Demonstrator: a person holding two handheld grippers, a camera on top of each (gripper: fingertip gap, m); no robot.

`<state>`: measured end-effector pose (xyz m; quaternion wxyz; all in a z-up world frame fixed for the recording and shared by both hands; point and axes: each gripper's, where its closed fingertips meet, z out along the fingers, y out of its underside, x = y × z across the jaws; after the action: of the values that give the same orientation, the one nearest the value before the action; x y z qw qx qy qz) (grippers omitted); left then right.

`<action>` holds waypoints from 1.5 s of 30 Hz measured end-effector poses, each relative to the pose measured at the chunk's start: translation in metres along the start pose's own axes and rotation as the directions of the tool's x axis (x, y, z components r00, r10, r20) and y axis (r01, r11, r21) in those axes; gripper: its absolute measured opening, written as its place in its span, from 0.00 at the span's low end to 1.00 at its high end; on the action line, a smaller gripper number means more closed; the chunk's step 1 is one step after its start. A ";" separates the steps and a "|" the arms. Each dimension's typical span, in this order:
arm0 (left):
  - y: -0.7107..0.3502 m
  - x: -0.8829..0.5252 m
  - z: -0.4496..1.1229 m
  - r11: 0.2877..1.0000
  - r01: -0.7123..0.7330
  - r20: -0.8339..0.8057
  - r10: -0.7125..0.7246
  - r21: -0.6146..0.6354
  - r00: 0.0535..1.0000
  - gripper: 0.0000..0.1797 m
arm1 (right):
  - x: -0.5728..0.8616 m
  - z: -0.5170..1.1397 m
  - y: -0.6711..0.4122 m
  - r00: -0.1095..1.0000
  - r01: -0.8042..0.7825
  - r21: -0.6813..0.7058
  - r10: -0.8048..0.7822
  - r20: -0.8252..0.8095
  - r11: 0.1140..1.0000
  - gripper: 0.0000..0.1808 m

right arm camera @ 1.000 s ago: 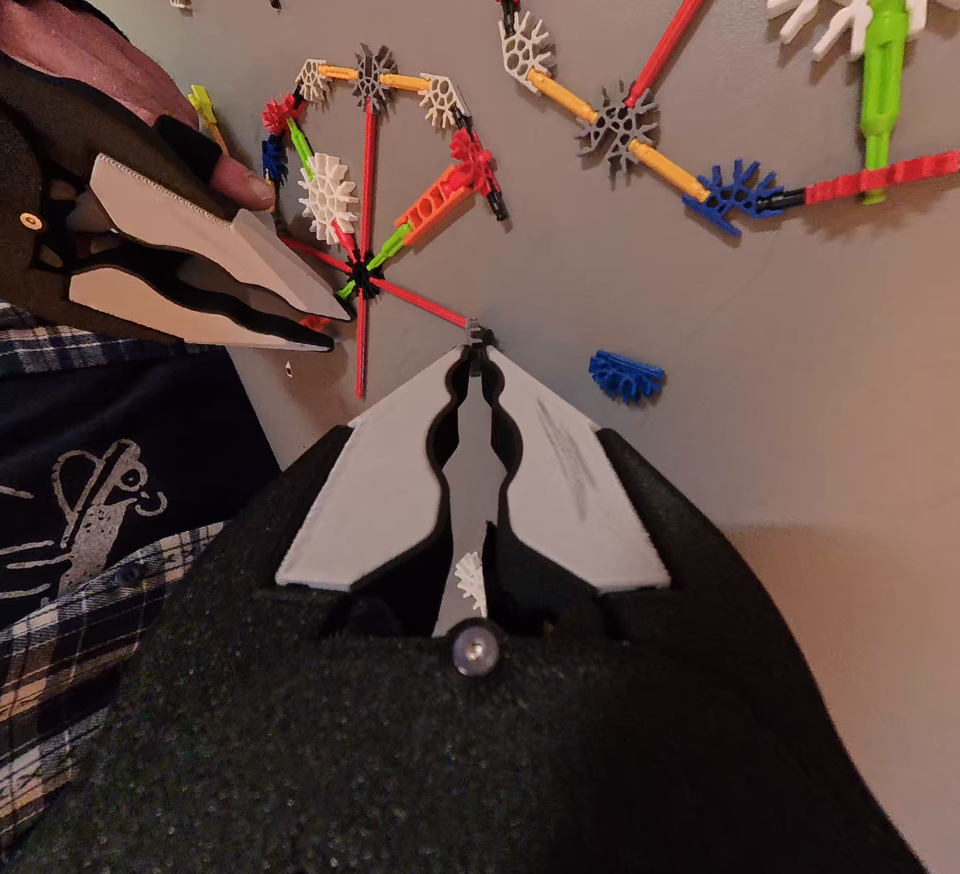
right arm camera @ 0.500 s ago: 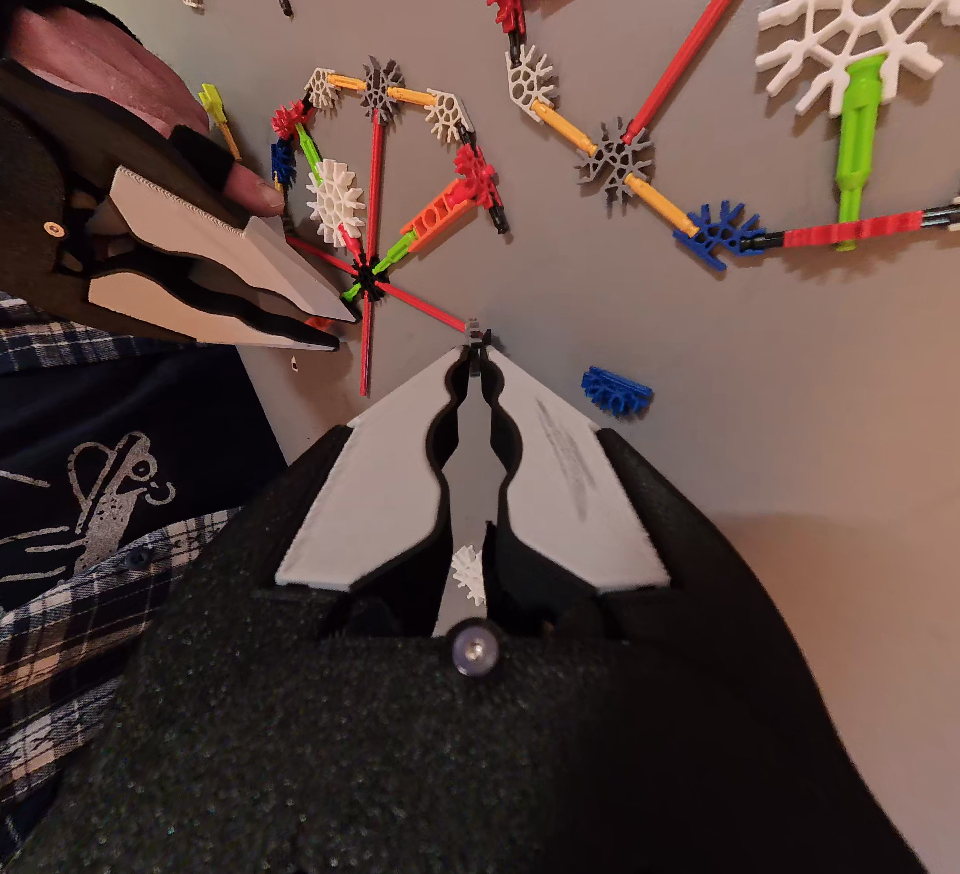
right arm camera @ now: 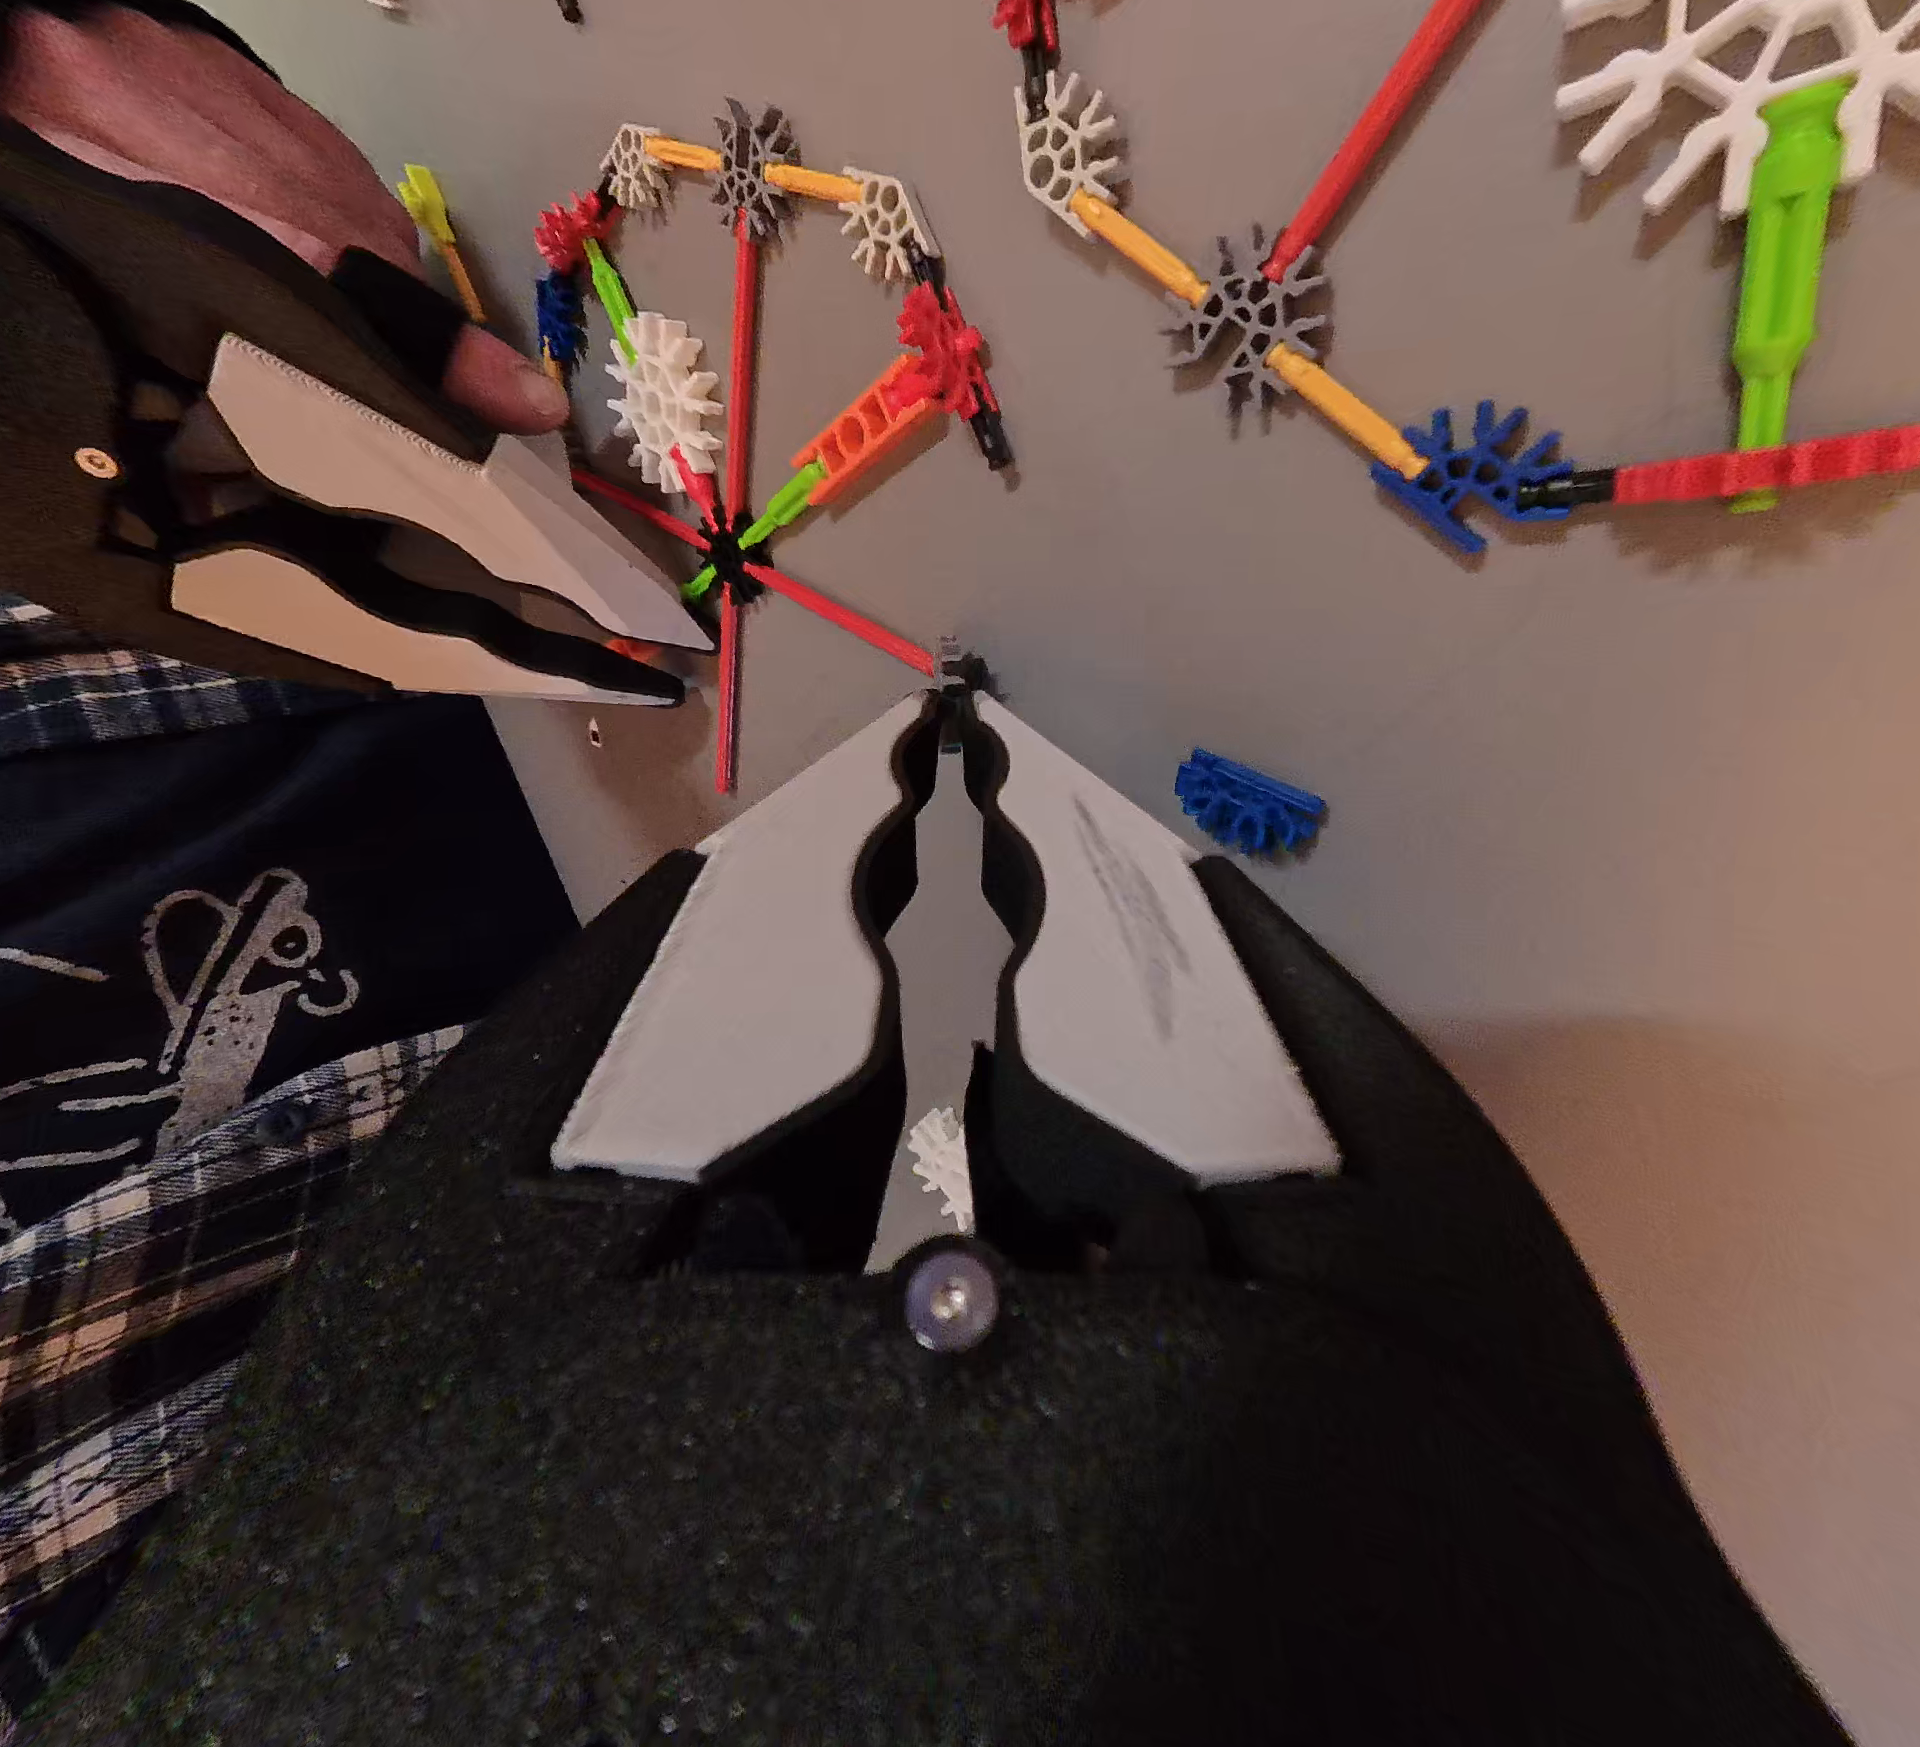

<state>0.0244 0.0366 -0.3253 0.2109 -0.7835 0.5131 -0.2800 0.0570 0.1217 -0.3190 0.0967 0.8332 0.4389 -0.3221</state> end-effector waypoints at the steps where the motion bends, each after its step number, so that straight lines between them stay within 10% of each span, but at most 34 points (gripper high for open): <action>1: 0.000 0.000 0.000 1.000 -0.001 0.000 0.001 -0.001 1.000 0.08 | 0.000 0.001 0.000 1.000 -0.002 0.000 0.002 0.007 1.000 0.01; 27: 0.000 0.000 0.001 1.000 -0.005 0.005 0.005 -0.009 1.000 0.08 | 0.010 -0.025 0.002 0.995 -0.062 0.127 0.070 -0.065 0.990 0.14; 45: 0.027 -0.035 -0.086 0.979 0.086 0.229 -0.127 0.183 0.965 0.12 | 0.010 -0.008 0.002 0.777 0.373 0.116 -0.241 -0.582 0.921 0.16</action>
<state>-0.0616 0.0547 -0.2850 0.3223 -0.8169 0.4150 -0.2377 0.0663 0.1306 -0.3196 -0.1843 0.8123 0.5392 -0.1244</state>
